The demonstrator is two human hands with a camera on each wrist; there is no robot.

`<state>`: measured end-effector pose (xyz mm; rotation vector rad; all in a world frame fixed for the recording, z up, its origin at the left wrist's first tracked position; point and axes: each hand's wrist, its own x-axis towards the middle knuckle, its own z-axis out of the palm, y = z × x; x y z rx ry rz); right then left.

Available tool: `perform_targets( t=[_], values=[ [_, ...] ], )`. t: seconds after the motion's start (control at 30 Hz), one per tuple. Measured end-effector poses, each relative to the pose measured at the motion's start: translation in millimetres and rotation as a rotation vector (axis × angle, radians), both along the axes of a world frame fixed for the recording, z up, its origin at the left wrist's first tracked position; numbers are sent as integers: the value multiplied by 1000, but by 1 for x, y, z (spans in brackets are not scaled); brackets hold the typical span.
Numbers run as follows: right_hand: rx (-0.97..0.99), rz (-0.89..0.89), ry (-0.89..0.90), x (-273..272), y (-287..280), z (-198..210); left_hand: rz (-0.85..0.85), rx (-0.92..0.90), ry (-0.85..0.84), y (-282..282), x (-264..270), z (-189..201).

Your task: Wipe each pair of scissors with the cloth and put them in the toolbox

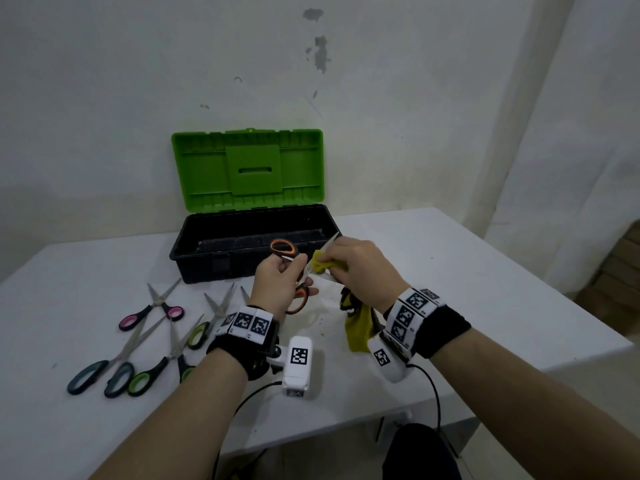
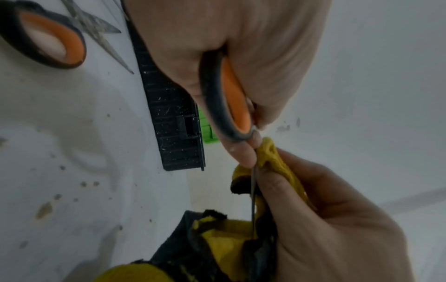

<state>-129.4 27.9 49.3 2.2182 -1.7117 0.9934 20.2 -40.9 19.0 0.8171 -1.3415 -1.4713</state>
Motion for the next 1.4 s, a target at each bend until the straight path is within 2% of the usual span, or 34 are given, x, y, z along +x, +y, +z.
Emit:
perform_targets(
  t=[0.17,0.23,0.37,0.43,0.57,0.63,0.73,0.83,1.03,1.1,1.23,1.4],
  values=[
    [-109,-246,-231,-15,-5,6,11,-21,-19,-1,2,1],
    [-99,-192,-194,-9,-2,7,15,-47,-38,-3,3,1],
    [-12,-35,2,10,5,1,-16,-113,-89,-1,3,2],
    [27,-88,-3,7,1,2,-15,-131,-107,1,3,2],
    [59,-312,-131,-10,-4,13,13,-143,-140,-1,5,-4],
    [25,-280,-136,-7,-1,15,21,-137,-147,-3,5,-5],
    [61,-135,-32,13,6,11,2,-120,-125,-1,3,-3],
    [115,-122,33,20,4,5,-20,-118,-115,3,-1,0],
    [143,-135,41,20,1,7,51,-44,-32,5,1,6],
    [158,-199,-7,14,-2,11,67,-2,-8,3,2,5],
    [203,-289,-76,1,-6,18,-7,82,-3,5,5,-3],
    [207,-261,-60,15,4,23,68,216,25,5,6,-5]
  ],
)
